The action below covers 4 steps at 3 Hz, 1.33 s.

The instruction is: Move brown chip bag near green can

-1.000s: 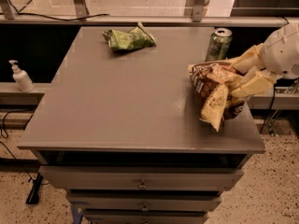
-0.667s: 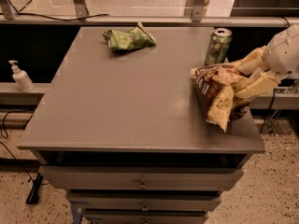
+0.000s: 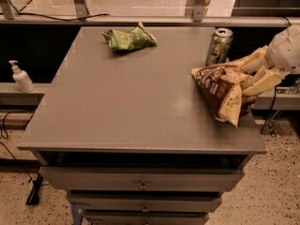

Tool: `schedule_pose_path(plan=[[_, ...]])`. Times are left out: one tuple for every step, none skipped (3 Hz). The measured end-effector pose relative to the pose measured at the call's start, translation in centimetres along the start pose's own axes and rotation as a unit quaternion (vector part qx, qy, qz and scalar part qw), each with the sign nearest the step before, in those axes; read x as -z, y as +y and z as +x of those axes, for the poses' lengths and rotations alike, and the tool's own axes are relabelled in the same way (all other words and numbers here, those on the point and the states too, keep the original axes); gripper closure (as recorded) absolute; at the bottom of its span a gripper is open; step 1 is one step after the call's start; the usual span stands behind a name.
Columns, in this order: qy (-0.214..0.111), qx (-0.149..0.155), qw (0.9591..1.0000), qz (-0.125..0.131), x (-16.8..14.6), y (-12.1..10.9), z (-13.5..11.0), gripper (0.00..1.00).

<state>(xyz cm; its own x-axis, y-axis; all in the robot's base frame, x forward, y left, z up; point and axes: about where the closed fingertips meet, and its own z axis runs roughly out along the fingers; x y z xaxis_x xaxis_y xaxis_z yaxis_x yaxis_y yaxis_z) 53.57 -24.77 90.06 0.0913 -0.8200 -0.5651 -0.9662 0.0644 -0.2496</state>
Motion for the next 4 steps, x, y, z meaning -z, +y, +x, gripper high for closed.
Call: schedule_pose_path(plan=[[-0.002, 0.010, 0.9999, -0.012, -0.2, -1.5, 0.7, 1.00], [-0.004, 0.018, 0.9996, -0.022, -0.9, -2.9, 1.1, 1.00], [-0.004, 0.016, 0.9994, -0.031, -1.7, -3.9, 1.7, 0.82], [-0.002, 0.010, 0.9993, -0.035, -2.0, -4.0, 2.4, 0.59]])
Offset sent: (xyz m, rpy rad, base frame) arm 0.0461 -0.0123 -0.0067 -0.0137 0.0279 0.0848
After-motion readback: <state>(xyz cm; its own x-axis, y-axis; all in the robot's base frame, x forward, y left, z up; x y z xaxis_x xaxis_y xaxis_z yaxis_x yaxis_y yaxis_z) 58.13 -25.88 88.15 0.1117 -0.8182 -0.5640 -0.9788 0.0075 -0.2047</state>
